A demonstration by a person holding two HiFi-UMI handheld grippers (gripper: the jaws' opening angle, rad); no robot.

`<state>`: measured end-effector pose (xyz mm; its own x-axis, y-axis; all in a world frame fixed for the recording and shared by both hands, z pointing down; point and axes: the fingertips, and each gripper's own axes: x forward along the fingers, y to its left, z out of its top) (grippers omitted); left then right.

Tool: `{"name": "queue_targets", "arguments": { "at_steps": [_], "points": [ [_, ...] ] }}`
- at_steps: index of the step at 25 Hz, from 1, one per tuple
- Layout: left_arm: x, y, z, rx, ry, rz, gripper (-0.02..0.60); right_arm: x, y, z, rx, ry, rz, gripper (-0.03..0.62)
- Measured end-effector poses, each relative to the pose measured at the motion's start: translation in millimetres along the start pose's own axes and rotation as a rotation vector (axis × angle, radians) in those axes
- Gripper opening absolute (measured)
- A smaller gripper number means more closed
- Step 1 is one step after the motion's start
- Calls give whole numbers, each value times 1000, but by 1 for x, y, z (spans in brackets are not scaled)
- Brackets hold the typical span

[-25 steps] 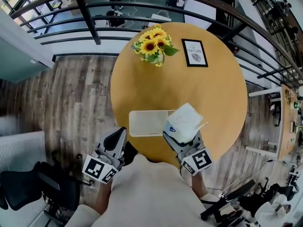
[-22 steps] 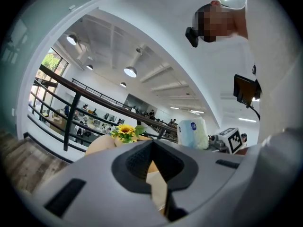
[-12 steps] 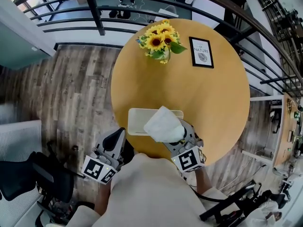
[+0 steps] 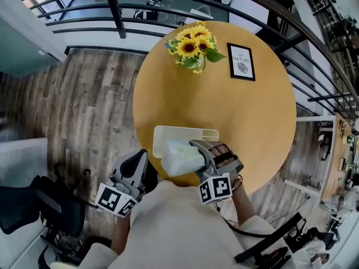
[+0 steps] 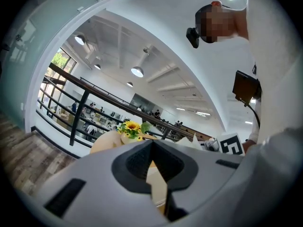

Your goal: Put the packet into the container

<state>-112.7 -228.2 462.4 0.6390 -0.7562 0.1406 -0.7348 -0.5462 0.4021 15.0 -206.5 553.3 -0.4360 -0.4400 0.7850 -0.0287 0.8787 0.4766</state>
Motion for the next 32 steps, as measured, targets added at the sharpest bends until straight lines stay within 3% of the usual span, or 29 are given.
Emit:
{"name": "queue_targets", "arguments": {
  "at_steps": [6, 21, 32],
  "points": [
    [-9, 11, 3, -7, -17, 33, 5, 7, 6, -2, -119, 36, 49, 318],
    [-19, 28, 3, -23, -40, 74, 5, 43, 18, -8, -38, 30, 220, 318],
    [-21, 28, 5, -34, -62, 76, 5, 76, 29, -32, -20, 211, 386, 318]
  ]
}}
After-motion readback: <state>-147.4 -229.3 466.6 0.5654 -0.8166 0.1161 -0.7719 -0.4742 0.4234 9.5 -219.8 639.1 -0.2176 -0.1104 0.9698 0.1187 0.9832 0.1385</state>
